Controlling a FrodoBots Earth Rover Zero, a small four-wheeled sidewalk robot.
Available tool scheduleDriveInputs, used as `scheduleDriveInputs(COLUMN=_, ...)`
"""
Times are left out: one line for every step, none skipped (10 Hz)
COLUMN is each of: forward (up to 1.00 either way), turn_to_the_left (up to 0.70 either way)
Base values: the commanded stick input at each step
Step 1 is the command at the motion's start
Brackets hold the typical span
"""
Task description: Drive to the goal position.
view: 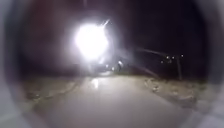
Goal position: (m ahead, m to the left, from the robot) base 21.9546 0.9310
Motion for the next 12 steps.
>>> scheduleDriveInputs(forward=1.00, turn_to_the_left=0.00)
scheduleDriveInputs(forward=1.00, turn_to_the_left=0.00)
scheduleDriveInputs(forward=1.00, turn_to_the_left=0.00)
scheduleDriveInputs(forward=1.00, turn_to_the_left=0.00)
scheduleDriveInputs(forward=1.00, turn_to_the_left=0.00)
scheduleDriveInputs(forward=1.00, turn_to_the_left=0.00)
scheduleDriveInputs(forward=1.00, turn_to_the_left=0.00)
scheduleDriveInputs(forward=1.00, turn_to_the_left=0.00)
scheduleDriveInputs(forward=1.00, turn_to_the_left=0.02)
scheduleDriveInputs(forward=1.00, turn_to_the_left=0.38)
scheduleDriveInputs(forward=1.00, turn_to_the_left=0.40)
scheduleDriveInputs(forward=1.00, turn_to_the_left=0.40)
